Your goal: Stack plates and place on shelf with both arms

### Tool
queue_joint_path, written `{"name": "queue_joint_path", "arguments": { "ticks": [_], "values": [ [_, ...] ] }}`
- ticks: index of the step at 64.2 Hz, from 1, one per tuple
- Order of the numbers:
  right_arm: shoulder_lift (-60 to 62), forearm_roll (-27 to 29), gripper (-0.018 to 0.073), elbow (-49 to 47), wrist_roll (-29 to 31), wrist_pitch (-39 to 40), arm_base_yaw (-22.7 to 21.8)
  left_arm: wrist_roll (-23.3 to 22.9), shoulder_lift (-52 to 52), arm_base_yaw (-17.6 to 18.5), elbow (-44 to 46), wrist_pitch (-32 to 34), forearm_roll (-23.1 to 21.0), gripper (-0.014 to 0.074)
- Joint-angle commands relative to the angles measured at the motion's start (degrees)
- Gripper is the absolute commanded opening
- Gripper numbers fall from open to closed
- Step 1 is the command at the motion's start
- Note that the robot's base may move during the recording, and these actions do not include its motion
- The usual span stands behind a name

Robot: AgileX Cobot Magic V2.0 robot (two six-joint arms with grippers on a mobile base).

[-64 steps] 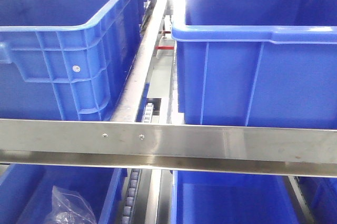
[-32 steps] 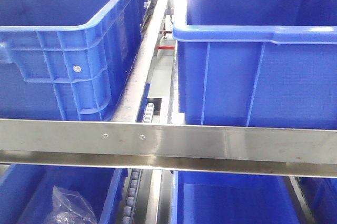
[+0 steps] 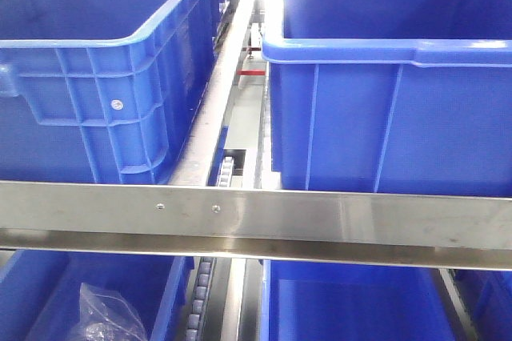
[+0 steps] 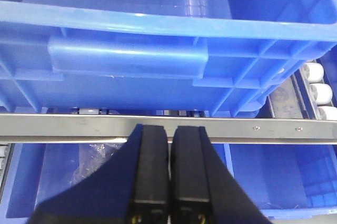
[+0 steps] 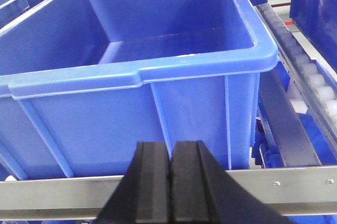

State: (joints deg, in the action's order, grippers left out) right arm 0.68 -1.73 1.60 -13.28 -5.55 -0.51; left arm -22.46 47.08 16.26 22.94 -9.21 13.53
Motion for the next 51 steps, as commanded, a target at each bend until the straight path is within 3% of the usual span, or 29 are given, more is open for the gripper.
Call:
{"name": "queue_joint_path", "arguments": {
  "ticks": [1, 33, 37, 51],
  "values": [
    [1.0, -0.2, 0.0015, 0.1, 0.2, 4.6, -0.2, -0.3, -0.3, -0.1, 1.6, 4.4, -0.2, 0.0097],
    [1.0, -0.2, 0.0015, 0.1, 0.2, 4.6, -0.2, -0.3, -2.2, -0.1, 1.6, 4.5, -0.2, 0.0097],
    [1.0, -0.2, 0.0015, 0.1, 0.2, 4.6, -0.2, -0.3, -2.7, -0.1, 1.6, 5.0, 1.5, 0.0097],
    [1.0, -0.2, 0.0015, 0.1, 0.2, 4.6, -0.2, -0.3, -14.2, -0.1, -3.9, 6.7, 4.6, 0.0097]
  ]
}}
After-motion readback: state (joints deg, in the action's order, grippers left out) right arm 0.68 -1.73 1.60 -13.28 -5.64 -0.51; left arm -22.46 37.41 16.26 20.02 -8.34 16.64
